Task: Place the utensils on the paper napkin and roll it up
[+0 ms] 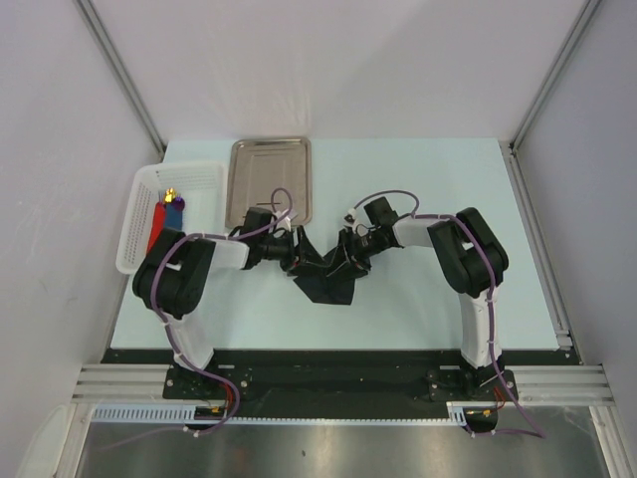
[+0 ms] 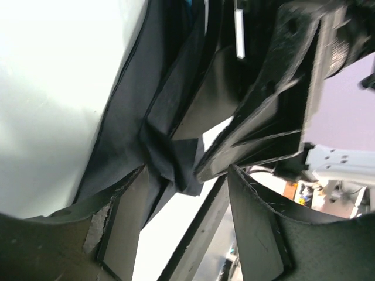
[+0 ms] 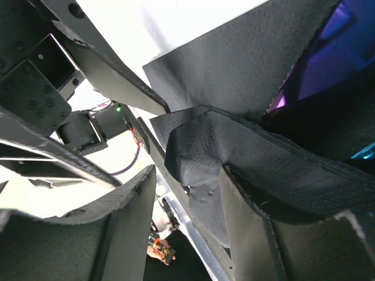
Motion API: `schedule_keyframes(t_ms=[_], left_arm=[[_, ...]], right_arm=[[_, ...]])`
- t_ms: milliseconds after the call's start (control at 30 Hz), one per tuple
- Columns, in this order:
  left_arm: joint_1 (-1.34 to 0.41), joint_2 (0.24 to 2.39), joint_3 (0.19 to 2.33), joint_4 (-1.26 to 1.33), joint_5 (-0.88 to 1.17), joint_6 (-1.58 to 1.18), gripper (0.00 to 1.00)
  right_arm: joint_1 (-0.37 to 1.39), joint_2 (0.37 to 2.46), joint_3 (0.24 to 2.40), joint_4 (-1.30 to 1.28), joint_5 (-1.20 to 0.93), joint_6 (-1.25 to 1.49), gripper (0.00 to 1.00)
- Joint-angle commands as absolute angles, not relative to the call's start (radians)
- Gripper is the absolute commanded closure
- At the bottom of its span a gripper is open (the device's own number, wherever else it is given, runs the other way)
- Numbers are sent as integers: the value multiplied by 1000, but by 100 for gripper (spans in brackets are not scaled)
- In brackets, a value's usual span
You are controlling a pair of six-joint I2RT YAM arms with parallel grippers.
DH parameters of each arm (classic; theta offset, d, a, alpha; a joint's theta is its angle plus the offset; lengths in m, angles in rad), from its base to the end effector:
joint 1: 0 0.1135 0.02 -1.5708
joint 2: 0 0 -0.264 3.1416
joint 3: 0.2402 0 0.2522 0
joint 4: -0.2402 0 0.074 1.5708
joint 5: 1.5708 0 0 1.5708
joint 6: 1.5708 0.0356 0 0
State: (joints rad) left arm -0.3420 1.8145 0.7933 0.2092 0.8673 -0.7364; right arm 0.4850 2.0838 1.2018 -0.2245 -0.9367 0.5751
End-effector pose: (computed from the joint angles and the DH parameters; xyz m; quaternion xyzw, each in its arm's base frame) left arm 0.3014 -0.1361 0.1217 -0.0125 0.8571 -0.5075 0.0880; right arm 0.3353 0.2091 0.1075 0.0646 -0.8722 -0.4828 0.0450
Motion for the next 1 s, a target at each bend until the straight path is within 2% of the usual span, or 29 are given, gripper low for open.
schedule_keyframes(t_ms=[0, 333, 633, 967], left_arm=[[-336, 1838, 793, 319, 887, -854, 38], [-373, 1914, 920, 98, 864, -761, 42], [-385, 1947, 988, -23, 839, -730, 51], [-364, 1916, 897, 132, 857, -894, 55]], right_arm=[[474, 2094, 1186, -219, -904, 552, 49], [477, 2088, 1181, -198, -904, 552, 50], [479, 2074, 1177, -192, -902, 528, 52], [477, 2060, 1151, -143, -908, 538, 54]])
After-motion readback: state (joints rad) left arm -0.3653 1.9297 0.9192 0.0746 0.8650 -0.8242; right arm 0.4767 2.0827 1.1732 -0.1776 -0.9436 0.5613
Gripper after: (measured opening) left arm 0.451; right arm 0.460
